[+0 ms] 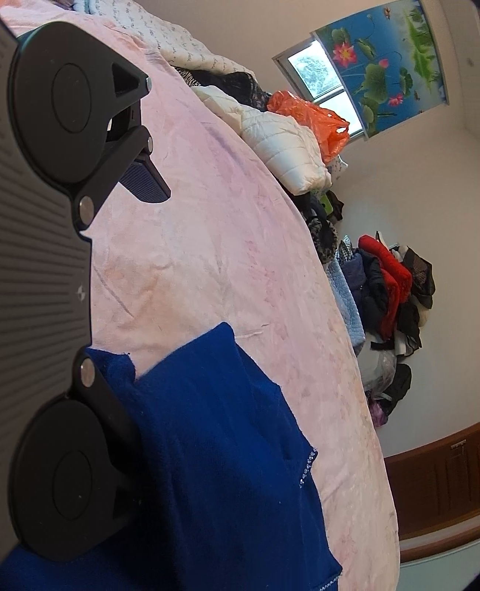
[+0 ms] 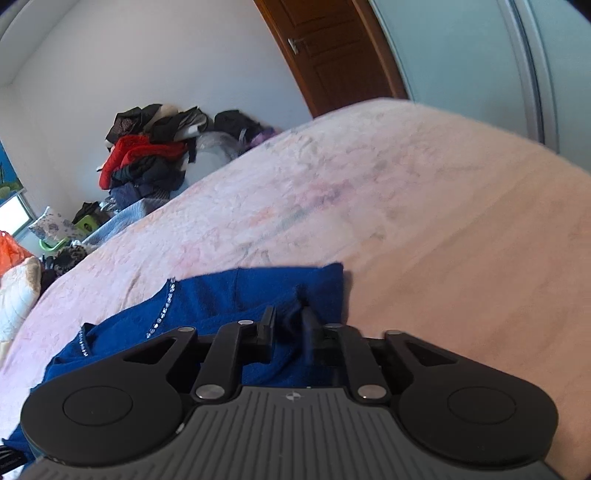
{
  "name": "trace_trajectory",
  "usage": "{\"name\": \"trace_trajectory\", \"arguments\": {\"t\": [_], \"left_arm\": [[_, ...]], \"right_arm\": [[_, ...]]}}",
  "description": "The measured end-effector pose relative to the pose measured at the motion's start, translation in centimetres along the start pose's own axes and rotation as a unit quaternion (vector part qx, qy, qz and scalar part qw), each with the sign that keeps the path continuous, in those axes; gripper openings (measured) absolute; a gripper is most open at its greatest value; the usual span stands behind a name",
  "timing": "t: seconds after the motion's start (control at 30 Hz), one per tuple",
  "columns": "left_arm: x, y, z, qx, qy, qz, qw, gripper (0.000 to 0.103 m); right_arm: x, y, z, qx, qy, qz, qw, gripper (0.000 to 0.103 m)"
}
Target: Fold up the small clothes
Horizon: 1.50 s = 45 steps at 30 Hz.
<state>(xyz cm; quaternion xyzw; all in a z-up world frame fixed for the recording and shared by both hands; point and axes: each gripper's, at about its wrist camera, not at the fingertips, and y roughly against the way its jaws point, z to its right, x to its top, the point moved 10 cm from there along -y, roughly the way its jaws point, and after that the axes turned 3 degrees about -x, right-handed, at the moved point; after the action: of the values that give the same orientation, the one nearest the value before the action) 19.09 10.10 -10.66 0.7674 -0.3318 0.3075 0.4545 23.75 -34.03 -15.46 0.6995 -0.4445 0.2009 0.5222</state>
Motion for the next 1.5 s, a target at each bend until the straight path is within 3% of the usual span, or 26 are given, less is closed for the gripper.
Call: {"name": "trace_trajectory", "arguments": {"t": [0.07, 0.17, 0.27, 0.37, 0.43, 0.53, 0.73, 0.9, 0.97, 1.07, 1.13, 1.2, 1.33, 1.5], "left_arm": [[0.2, -0.6, 0.0, 0.011, -0.006, 0.007, 0.9999, 0.103], [0.7, -0.9, -0.3, 0.015, -0.011, 0.023, 0.9996, 0.103], [1.4, -1.0, -0.7, 0.004, -0.013, 0.038, 0.9992, 0.103], [1.5, -0.8, -0.5, -0.039, -0.014, 0.038, 0.9984, 0.103], [1.0, -0.7, -0.1, -0.06, -0.034, 0.036, 0.997, 0.103], [0.3, -0.1, 0.2, -0.084, -0.071, 0.053, 0.9925, 0.103], [-0.1, 1.0, 0.8, -0.163, -0.141, 0.101, 0.9713, 0.103], [0.5, 1.0, -0.2, -0.204, -0.119, 0.096, 0.9671, 0.103], [0.8, 1.9, -0.5, -0.245, -0.103, 0.097, 0.959, 0.103], [1.0, 3.2, -1.2, -0.322, -0.064, 0.09, 0.9402, 0.103], [1.1, 3.2, -1.8, -0.372, -0.012, 0.072, 0.9255, 0.103], [1.4, 1.8, -2.1, -0.405, 0.056, 0.027, 0.9123, 0.103], [2.1, -2.9, -2.9, -0.422, 0.198, -0.056, 0.8831, 0.103], [2.3, -7.4, -2.1, -0.429, 0.308, -0.116, 0.8414, 0.102]], "right_arm": [[-0.3, -0.7, 0.0, -0.012, 0.017, -0.016, 1.0, 0.027], [0.4, 0.4, 0.1, -0.025, 0.005, 0.017, 1.0, 0.028], [0.6, 1.4, -2.1, -0.004, 0.043, 0.03, 0.999, 0.032], [-1.0, 0.6, -5.3, 0.047, 0.09, -0.027, 0.995, 0.048], [-2.4, -0.6, -6.2, 0.047, 0.117, -0.062, 0.99, 0.051], [-2.7, -0.7, -6.9, 0.035, 0.139, -0.054, 0.988, 0.052], [-2.8, -0.4, -7.2, 0.047, 0.137, -0.058, 0.988, 0.061], [-2.0, 0.4, -7.9, 0.035, 0.127, -0.035, 0.991, 0.061], [-1.7, 1.1, -9.9, 0.057, 0.147, -0.018, 0.987, 0.061], [-1.6, 1.3, -13.2, 0.094, 0.167, -0.022, 0.981, 0.061], [-1.8, 1.0, -14.8, 0.109, 0.175, -0.03, 0.978, 0.061], [-2.3, 0.7, -15.9, 0.118, 0.175, -0.04, 0.977, 0.061], [-3.7, 0.9, -17.1, 0.13, 0.181, -0.052, 0.973, 0.061], [-4.5, 1.9, -17.3, 0.129, 0.202, -0.055, 0.969, 0.061]]}}
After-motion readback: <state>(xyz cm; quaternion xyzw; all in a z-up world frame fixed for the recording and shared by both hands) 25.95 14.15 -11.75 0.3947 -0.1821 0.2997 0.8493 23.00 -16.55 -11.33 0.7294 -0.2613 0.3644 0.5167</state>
